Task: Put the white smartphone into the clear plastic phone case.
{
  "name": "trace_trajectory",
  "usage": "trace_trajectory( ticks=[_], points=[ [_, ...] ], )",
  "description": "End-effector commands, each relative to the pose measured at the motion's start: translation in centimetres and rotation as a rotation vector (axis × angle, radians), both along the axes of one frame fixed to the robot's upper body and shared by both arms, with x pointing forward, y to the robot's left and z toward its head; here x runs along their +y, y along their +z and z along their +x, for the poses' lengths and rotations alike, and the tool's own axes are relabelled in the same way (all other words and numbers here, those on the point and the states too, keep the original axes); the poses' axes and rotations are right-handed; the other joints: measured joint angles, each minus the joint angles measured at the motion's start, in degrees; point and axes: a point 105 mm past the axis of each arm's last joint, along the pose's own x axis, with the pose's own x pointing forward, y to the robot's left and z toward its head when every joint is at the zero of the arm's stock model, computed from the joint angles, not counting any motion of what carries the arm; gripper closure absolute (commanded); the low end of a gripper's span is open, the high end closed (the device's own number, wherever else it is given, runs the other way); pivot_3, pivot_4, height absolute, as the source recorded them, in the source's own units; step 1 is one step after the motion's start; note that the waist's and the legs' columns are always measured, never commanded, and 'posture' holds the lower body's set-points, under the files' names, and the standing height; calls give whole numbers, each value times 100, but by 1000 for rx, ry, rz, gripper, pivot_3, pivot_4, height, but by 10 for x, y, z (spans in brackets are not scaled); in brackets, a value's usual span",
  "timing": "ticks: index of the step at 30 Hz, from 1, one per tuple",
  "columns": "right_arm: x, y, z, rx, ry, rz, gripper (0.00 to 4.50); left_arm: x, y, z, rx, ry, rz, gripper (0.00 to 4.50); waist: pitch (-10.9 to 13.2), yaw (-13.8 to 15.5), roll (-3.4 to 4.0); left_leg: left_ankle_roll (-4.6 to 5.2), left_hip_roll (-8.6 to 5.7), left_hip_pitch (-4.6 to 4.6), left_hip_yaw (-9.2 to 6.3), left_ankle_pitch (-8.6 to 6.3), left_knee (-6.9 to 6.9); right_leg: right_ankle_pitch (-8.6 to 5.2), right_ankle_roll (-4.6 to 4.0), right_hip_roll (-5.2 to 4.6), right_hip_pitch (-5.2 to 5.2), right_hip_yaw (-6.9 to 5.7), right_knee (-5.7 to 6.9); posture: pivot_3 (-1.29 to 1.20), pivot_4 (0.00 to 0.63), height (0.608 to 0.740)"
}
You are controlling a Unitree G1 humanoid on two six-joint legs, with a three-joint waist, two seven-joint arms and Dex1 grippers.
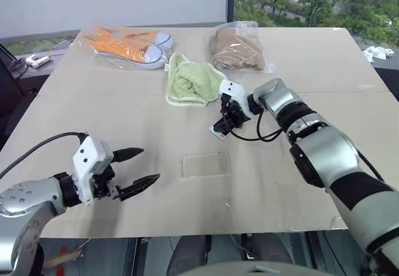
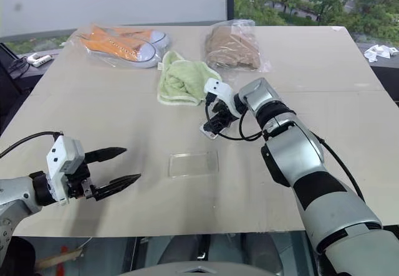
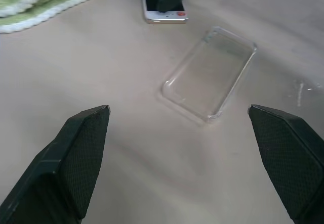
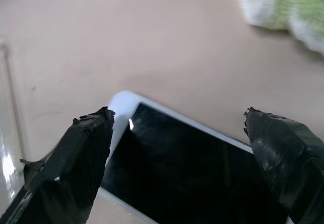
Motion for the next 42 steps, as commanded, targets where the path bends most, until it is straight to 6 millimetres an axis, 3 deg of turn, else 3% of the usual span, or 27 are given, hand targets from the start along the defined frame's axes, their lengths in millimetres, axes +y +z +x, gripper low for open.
trace_trajectory(
  ticks=[1,11,19,24,28,36,41,42],
  points=[
    [-21,-20,3,-29,-30,-183,0,-2,6,1,-16,-37,18,34,-2,6,2,0,0,0,0,0,0,0,0,0,0,0,0,0,150,740],
    [-72,-24,-5,133,-58,-363,0,-4,2,5,10,-109,44,34,-19,21,19,0,-3,30,-2,0,0,0,0,-1,24,-2,1,0,150,740],
    [-100,-29,-21,241,65,-422,0,-10,-2,11,17,-160,43,34,-32,69,-3,0,-5,25,-9,-1,-12,0,0,-5,21,-8,-6,0,150,740],
    [-87,-18,2,18,0,-307,0,-9,-2,15,16,-164,42,34,-38,57,-11,-1,-7,25,-9,-1,-13,0,0,-8,22,-6,-7,0,150,740],
    [-81,-15,-2,39,33,-237,0,-6,0,16,15,-163,40,34,-35,24,-7,-12,-6,41,-7,9,-9,12,-15,-7,35,-3,2,0,150,740],
    [-68,-27,1,-32,1,-153,0,0,9,27,-20,-134,48,34,-42,-37,-18,-14,1,80,-2,10,-36,11,-17,-2,56,-1,-3,0,150,740],
    [-71,-39,-2,-12,-1,-156,0,-3,13,30,-32,-137,40,34,-43,-110,-20,2,5,96,9,1,-39,14,-22,-1,60,6,4,0,150,740],
    [-71,-40,-2,-11,-1,-155,261,-4,13,30,-34,-138,37,7,-43,-111,-20,2,5,96,9,1,-38,14,-22,0,61,6,5,0,150,740]
  ],
)
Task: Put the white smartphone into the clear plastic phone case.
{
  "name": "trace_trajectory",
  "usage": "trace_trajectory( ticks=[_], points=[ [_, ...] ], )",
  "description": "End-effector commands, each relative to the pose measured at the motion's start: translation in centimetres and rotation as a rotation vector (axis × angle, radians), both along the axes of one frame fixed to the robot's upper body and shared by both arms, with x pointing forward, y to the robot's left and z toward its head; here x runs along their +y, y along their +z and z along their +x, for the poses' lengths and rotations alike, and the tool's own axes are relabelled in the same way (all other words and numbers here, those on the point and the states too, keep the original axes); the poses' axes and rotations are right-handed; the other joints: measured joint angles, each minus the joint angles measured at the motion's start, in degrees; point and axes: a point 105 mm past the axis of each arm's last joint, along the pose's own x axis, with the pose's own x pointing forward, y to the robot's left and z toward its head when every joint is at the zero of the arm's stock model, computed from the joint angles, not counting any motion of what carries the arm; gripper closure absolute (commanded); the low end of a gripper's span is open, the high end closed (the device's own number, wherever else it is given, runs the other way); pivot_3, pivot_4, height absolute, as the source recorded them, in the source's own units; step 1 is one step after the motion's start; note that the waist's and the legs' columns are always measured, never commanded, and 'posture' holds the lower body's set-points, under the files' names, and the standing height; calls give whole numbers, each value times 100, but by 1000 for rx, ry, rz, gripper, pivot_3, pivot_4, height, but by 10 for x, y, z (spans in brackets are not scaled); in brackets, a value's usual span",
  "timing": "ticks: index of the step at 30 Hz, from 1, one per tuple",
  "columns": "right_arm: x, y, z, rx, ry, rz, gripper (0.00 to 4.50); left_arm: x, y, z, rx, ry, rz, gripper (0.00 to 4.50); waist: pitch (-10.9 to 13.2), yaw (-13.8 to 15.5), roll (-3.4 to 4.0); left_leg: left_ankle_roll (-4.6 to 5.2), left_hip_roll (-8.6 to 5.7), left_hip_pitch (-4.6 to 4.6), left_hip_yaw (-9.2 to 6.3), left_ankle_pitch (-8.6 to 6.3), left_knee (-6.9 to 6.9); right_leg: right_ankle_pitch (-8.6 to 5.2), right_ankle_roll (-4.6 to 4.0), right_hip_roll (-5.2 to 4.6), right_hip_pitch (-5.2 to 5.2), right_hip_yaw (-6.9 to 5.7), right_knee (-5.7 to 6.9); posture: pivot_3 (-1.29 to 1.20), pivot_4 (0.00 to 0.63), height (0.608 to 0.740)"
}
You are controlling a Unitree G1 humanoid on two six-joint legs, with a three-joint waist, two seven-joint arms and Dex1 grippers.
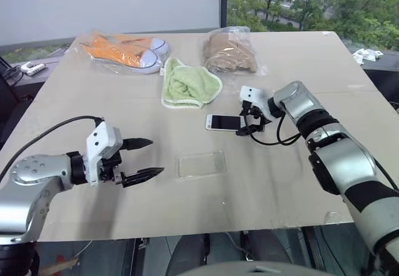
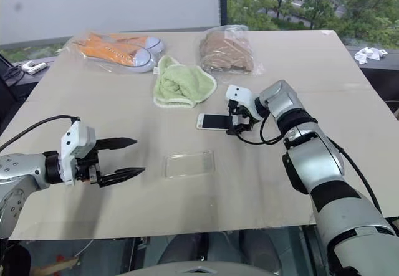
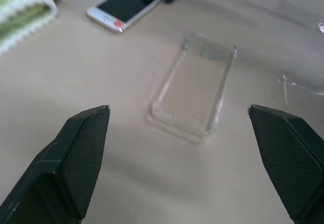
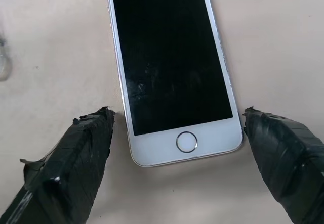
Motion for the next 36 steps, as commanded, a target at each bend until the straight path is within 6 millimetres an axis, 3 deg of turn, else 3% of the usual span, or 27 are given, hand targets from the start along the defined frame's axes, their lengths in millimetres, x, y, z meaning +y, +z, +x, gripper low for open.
trace_trajectory(
  ticks=[1,4,11,19,23,25,30,33,36],
  points=[
    [-13,-25,-3,42,-57,-42,532,-4,8,1,-30,-11,4,0,0,2,0,0,1,0,-1,0,0,0,0,1,0,-1,0,0,150,740],
    [-14,-28,-4,37,-57,-57,1537,-5,8,1,-31,-10,4,0,0,4,-1,0,1,-1,-2,0,-3,0,0,1,-1,-2,-2,0,150,740],
    [-13,-18,1,-27,-30,-27,1591,-5,8,2,-32,-5,5,0,0,1,0,-1,2,1,-1,0,-15,0,-1,0,-2,-1,-7,0,150,740],
    [1,32,-12,-123,163,161,1591,2,8,6,-23,16,0,0,9,37,8,-23,2,-28,-3,13,-40,0,0,-1,-30,-3,-19,0,150,740],
    [-3,47,-28,-145,224,191,1591,6,2,3,10,18,15,0,9,27,8,-31,3,-134,-2,20,-36,1,1,-1,-136,-6,-8,0,150,740],
    [-4,51,-47,-163,289,155,1591,11,-7,-1,41,22,30,0,9,20,7,-31,3,-135,-1,19,-36,1,1,0,-138,-6,-10,0,150,740],
    [-2,41,-94,-152,397,31,1591,15,-12,-3,62,26,33,0,9,129,6,-29,4,-161,-8,18,-33,1,2,1,-159,-10,-16,0,150,740],
    [-5,33,-112,-144,407,-39,1591,14,-13,-2,63,16,32,0,10,152,7,-29,3,-193,-10,19,-6,1,2,1,-181,-10,-8,0,150,740],
    [-8,27,-117,-172,383,-106,1591,12,-13,-1,64,3,30,0,8,175,4,-27,3,-193,-15,17,26,1,2,1,-170,-16,-1,0,150,740]
  ],
)
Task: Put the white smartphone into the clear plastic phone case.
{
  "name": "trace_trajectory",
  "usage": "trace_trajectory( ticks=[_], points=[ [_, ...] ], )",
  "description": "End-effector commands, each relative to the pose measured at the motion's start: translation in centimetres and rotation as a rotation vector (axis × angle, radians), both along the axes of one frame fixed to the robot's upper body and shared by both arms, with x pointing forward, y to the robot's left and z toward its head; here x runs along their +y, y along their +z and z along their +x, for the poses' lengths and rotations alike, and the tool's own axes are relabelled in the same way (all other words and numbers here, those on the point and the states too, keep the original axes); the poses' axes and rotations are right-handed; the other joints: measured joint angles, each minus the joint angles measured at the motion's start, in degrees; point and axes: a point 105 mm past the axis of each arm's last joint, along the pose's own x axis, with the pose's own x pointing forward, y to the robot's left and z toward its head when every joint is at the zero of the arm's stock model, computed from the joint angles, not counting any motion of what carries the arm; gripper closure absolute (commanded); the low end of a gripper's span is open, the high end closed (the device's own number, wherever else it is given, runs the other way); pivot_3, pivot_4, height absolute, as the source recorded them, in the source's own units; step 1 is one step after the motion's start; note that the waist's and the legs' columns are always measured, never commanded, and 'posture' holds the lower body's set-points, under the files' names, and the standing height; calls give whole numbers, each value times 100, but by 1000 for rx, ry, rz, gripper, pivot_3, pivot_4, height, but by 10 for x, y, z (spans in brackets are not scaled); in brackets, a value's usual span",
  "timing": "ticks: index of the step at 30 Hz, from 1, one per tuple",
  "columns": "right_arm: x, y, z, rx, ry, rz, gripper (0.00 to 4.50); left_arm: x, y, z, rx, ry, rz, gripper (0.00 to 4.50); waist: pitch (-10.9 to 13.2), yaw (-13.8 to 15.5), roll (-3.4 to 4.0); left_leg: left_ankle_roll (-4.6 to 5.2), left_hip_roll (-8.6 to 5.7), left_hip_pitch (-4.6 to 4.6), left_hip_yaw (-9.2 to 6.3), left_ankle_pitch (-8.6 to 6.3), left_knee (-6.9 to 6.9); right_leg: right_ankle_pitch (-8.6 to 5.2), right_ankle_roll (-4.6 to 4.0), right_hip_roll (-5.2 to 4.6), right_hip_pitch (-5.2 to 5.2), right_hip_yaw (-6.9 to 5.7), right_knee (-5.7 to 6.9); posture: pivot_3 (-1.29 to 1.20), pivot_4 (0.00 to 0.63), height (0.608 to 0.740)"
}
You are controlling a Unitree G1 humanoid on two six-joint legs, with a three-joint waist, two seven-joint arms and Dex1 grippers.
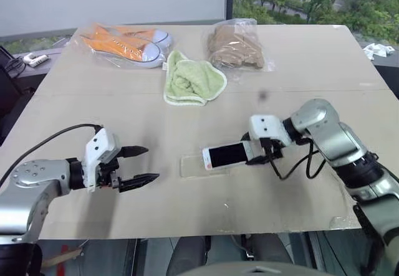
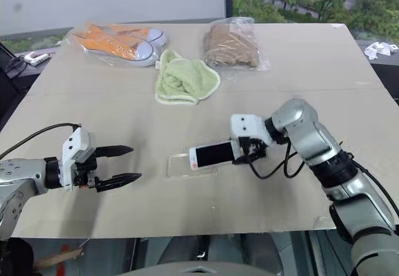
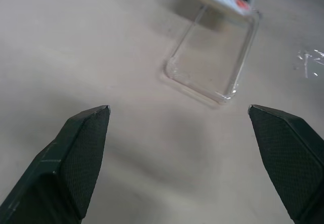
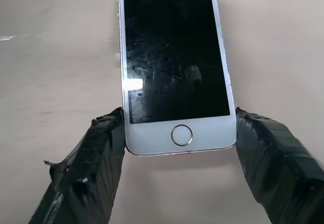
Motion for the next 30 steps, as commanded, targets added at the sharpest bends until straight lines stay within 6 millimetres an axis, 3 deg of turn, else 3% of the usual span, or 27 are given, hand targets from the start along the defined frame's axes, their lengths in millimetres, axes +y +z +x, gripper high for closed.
trace_trajectory(
  ticks=[1,12,23,30],
  points=[
    [1,7,-3,-78,-19,-31,1591,-1,5,1,-20,-19,14,0,-1,6,-2,0,0,1,0,0,4,0,0,0,3,0,0,0,150,740],
    [2,15,7,-215,-151,-102,1591,-14,2,11,-32,-80,10,0,-5,34,-8,1,0,-6,-1,0,10,1,1,2,-1,-2,-1,0,150,740],
    [14,25,-14,-304,9,-134,1591,-13,1,11,-30,-84,3,0,-5,67,-8,2,0,-6,-1,0,17,1,1,4,0,-4,2,0,150,740],
    [18,12,-20,-256,47,-172,1591,-13,1,13,-34,-89,3,0,-6,80,-9,2,-1,-5,-2,0,20,1,1,5,1,-6,4,0,150,740]
  ],
)
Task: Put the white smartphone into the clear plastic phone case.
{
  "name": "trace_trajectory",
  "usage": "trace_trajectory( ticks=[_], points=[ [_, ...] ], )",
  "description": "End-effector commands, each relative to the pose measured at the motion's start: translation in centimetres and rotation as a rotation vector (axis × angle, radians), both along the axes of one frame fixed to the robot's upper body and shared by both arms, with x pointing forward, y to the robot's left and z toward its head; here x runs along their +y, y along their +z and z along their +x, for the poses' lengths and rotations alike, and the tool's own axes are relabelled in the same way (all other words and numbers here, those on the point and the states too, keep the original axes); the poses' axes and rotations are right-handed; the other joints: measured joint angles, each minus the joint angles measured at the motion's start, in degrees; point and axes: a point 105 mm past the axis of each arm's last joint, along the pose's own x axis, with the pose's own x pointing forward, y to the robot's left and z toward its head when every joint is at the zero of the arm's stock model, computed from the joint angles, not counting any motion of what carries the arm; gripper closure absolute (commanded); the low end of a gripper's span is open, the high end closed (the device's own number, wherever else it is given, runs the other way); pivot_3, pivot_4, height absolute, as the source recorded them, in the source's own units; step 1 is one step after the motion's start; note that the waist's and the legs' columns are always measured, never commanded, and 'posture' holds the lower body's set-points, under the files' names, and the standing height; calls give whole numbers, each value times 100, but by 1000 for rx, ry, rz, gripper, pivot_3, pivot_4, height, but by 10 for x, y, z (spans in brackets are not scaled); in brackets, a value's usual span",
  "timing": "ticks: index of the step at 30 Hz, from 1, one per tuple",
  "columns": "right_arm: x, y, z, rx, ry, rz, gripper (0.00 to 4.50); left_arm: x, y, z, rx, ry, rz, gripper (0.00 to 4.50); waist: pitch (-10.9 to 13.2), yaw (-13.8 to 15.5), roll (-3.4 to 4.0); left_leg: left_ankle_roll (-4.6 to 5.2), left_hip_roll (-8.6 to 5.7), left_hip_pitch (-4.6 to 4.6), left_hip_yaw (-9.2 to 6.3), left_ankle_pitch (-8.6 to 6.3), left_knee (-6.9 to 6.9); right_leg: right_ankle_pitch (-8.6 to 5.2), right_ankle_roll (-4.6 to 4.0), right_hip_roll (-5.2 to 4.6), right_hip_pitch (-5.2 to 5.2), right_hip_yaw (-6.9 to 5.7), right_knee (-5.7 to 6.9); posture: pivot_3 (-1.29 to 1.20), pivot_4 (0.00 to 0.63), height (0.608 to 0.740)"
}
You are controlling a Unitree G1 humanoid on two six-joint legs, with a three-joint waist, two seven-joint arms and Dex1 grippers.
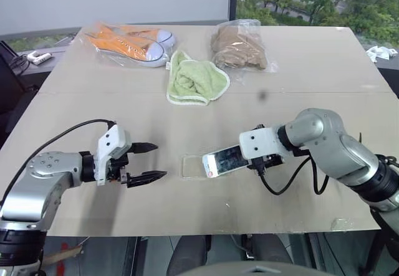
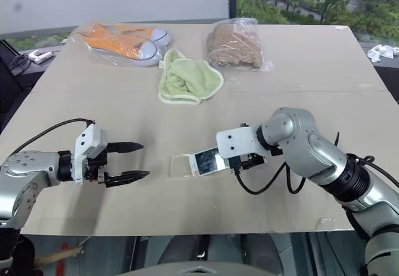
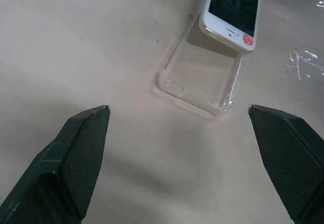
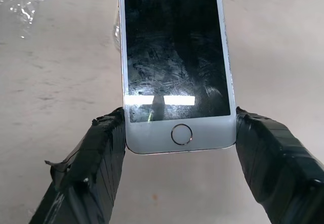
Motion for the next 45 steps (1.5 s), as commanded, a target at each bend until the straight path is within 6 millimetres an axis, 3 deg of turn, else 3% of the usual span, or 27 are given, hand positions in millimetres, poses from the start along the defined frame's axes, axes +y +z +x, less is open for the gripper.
trace_trajectory(
  ticks=[1,6,15,39,40,41,45],
  points=[
    [2,-1,-5,11,8,-27,1591,-2,6,2,-34,-21,5,0,-1,1,-1,0,0,0,0,0,0,0,0,0,0,0,0,0,150,740],
    [0,-7,6,32,-108,-34,1591,-5,5,2,-37,-29,1,0,-2,-4,-2,0,0,0,0,0,4,0,0,1,1,0,2,0,150,740],
    [15,15,4,40,-132,72,1591,-5,3,2,-32,-33,-5,0,-2,-2,-3,0,0,0,-1,0,5,0,0,2,1,-1,3,0,150,740],
    [28,-5,-1,69,-166,42,1591,-17,2,7,-42,-70,-27,0,-4,-21,-6,0,-1,1,-2,1,9,0,0,3,1,-3,10,0,150,740],
    [27,-6,-2,72,-162,37,593,-17,2,7,-42,-71,-27,0,-4,-21,-6,0,-1,1,-2,1,9,0,0,3,1,-2,10,0,150,740],
    [26,-7,-4,76,-154,29,252,-17,2,7,-41,-72,-27,0,-5,-20,-7,0,-1,1,-2,1,9,0,0,3,1,-2,10,0,150,740],
    [23,-7,-5,79,-148,21,86,-17,2,7,-41,-74,-26,0,-5,-21,-7,0,-1,1,-2,1,10,0,0,3,1,-2,10,0,150,740]
  ],
)
